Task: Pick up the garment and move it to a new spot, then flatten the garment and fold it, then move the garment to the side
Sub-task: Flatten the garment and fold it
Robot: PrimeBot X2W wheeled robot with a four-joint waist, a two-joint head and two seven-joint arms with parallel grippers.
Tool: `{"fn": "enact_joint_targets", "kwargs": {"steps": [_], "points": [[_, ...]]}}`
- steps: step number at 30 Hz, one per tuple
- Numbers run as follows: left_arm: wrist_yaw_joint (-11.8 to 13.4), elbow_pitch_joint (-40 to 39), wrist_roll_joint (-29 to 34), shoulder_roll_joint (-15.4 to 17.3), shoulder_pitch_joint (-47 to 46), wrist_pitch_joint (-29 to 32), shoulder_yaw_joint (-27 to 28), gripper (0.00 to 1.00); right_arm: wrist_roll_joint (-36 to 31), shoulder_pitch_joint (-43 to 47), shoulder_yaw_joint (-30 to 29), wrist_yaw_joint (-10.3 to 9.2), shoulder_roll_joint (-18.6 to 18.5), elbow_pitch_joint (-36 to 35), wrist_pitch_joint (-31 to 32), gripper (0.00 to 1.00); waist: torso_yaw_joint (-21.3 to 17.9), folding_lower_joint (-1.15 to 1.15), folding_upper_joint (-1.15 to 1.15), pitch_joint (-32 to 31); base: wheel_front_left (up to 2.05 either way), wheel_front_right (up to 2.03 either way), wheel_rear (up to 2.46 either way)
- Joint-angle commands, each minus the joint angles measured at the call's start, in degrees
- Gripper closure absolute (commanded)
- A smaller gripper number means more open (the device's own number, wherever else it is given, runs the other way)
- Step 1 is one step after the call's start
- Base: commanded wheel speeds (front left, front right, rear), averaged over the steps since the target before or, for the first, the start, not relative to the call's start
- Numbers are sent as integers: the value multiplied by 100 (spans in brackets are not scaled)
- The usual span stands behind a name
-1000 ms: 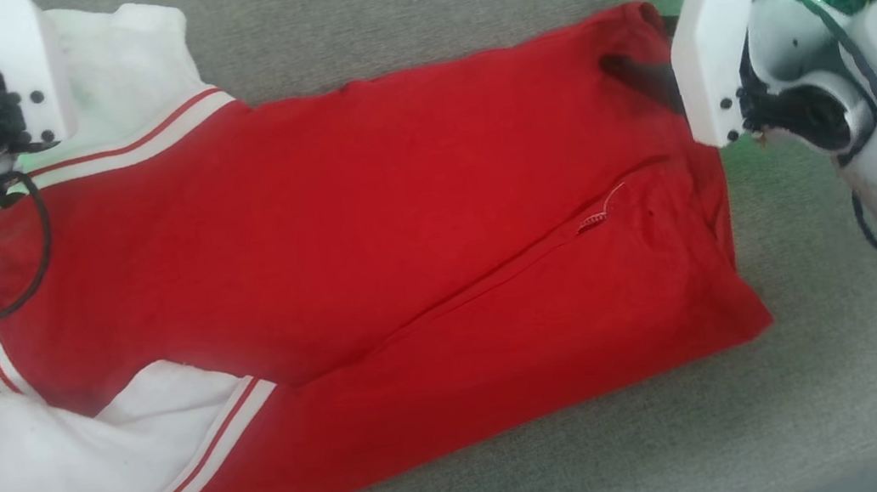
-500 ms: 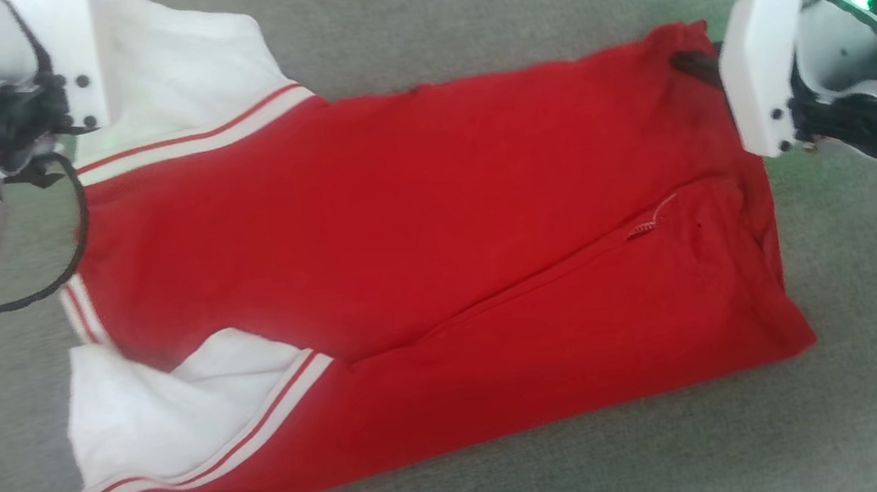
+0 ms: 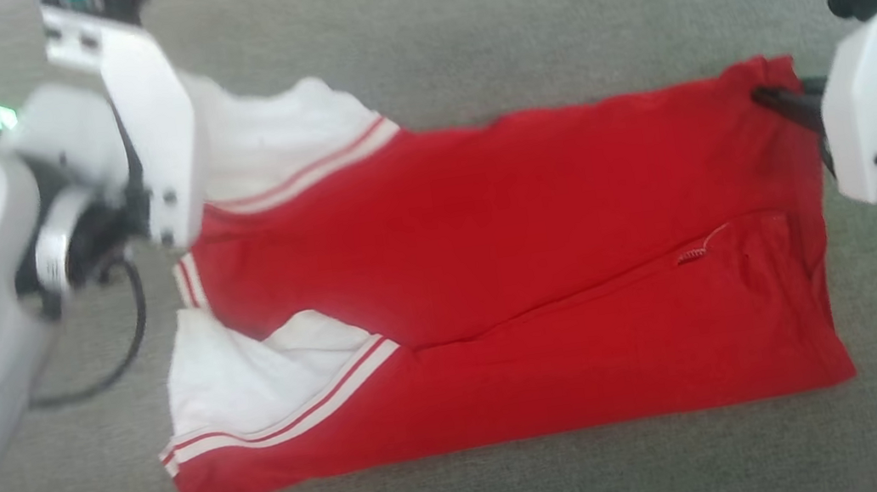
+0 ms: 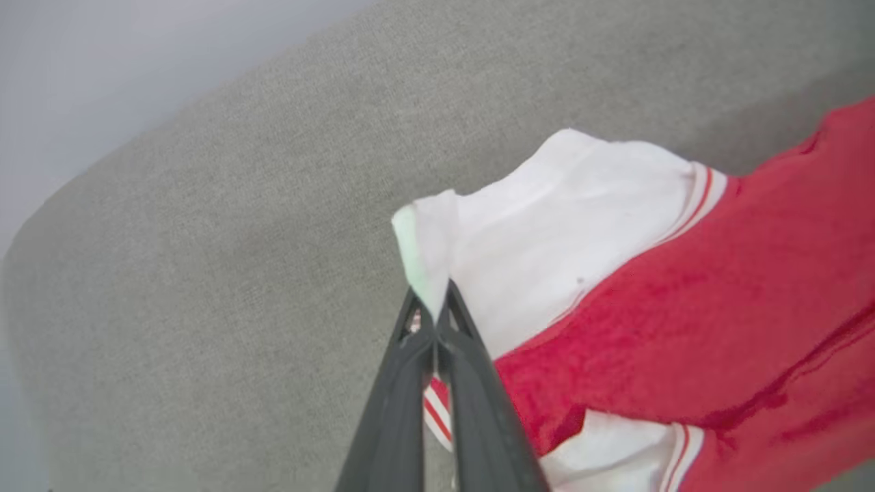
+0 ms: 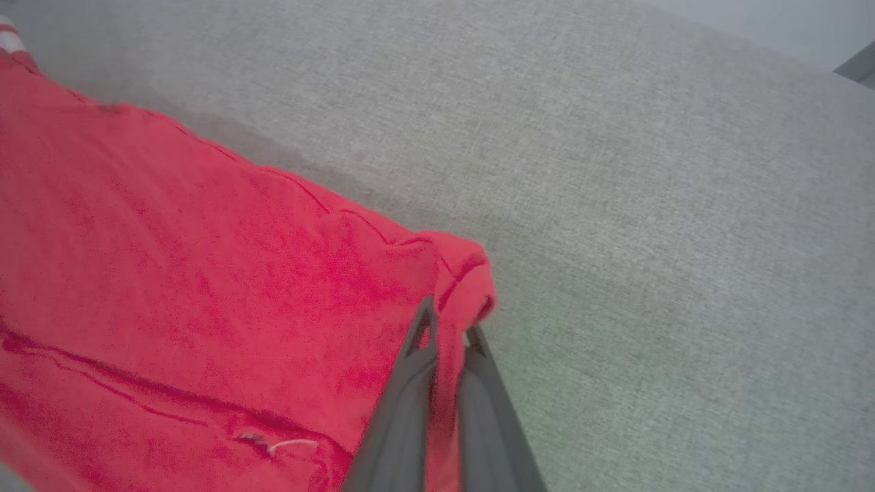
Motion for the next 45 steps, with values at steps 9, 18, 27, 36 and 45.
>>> {"fn": "enact_joint_targets", "kwargs": {"steps": [9, 18, 27, 36, 45], "points": [[813, -2052, -102, 853, 1388, 315, -90, 100, -184, 1405, -961, -3, -152, -910, 477, 100, 252, 0, 0, -358, 0, 0, 0], [1178, -2302, -369, 1011, 2659, -171, -148, 100, -487, 2854, -2039, -3, 483, -1306, 849, 100, 274, 0, 0, -443, 0, 0, 0], [702, -1192, -592, 642, 3053, -1132, -20, 0, -986, 3083, -2334, -2, 1158, -1088, 962, 0, 178, 0, 0, -549, 0, 0, 0], [361, -1021, -406, 623, 3212, -2338, 283, 0, -1147, 3354, -2650, -3, 1439, -1250, 952, 0, 208, 0, 0, -836, 0, 0, 0], [302, -981, 43, 537, 3712, -4101, 564, 0, -1343, 3684, -3345, -3, 1638, -1288, 989, 0, 323, 0, 0, -1025, 0, 0, 0]]}}
